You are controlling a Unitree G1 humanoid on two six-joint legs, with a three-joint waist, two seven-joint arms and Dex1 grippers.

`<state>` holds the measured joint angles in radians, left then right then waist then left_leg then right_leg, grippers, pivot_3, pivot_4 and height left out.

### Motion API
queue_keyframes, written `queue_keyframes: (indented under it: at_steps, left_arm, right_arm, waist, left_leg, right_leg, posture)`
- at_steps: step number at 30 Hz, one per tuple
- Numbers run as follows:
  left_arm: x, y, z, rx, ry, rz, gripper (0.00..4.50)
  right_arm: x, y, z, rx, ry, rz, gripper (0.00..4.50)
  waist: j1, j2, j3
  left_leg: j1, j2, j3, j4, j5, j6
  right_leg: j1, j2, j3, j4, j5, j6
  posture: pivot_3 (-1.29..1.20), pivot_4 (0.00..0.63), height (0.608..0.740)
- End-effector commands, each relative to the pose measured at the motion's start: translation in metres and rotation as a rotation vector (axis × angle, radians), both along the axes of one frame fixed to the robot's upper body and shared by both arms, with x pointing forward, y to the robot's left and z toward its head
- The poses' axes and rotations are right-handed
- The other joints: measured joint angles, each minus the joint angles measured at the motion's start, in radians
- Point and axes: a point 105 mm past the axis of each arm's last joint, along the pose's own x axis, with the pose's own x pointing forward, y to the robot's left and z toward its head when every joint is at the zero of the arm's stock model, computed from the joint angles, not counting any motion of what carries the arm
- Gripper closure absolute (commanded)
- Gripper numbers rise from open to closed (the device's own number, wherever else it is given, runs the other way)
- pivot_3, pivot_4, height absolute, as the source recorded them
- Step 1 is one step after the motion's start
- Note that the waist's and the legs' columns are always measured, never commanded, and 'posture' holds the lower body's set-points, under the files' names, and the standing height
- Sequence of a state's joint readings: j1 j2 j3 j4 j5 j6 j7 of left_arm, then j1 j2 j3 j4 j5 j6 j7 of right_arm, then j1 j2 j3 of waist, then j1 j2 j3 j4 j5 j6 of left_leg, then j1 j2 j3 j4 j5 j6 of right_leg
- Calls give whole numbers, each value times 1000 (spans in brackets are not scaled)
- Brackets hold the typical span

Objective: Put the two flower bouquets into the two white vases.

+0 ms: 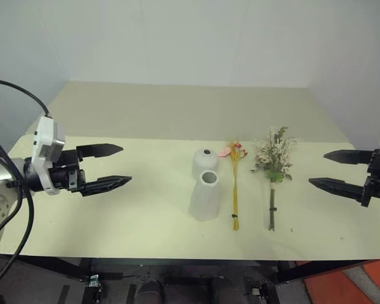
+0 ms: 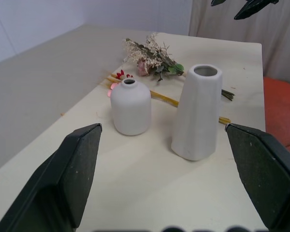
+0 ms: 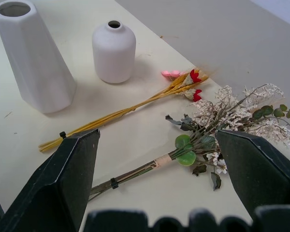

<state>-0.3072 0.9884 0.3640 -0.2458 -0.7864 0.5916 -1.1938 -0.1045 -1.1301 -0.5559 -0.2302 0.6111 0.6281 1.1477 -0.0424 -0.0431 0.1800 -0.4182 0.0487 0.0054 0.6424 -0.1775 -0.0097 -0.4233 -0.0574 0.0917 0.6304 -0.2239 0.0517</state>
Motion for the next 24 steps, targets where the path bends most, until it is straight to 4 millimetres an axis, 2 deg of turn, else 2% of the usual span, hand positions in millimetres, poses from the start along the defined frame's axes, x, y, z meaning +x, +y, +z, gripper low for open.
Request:
queue_keyframes:
  at_steps: [1,10,12,15,19,24]
  left_arm:
    - [0,0,8,-2,-33,-5,51]
    - [2,-2,7,-25,-22,-13,51]
    - [4,-2,8,-27,-24,-18,51]
    - [6,-4,9,-22,-31,-32,51]
    - [15,-9,8,22,-45,-45,51]
    - [21,-22,22,-2,-73,-124,51]
  right_arm:
    - [-3,0,13,-13,-54,0,0]
    - [-1,-1,14,-17,-49,-11,0]
    - [0,-1,10,-27,-4,-31,0]
    - [7,-2,-1,-61,94,-102,0]
    - [22,3,-5,-54,169,-195,0]
    - [44,15,-15,-18,357,-332,0]
  waist:
    - [-1,0,0]
    - [0,0,0]
    - [0,0,0]
    - [-1,0,0]
    - [-3,0,0]
    - [-3,0,0]
  left_leg:
    - [0,0,0,0,0,0]
    - [0,0,0,0,0,0]
    - [0,0,0,0,0,0]
    - [0,0,0,0,0,0]
    - [2,0,1,0,0,0]
    - [1,0,1,0,0,0]
  right_leg:
    - [0,0,0,0,0,0]
    - [0,0,0,0,0,0]
    - [0,0,0,0,0,0]
    - [0,0,0,1,0,0]
    - [0,0,1,1,0,-1]
    - [-1,0,1,0,0,-1]
  posture:
    - [0,150,740]
    - [0,150,740]
    - [0,150,740]
    - [0,150,740]
    - [0,150,740]
    - [0,150,740]
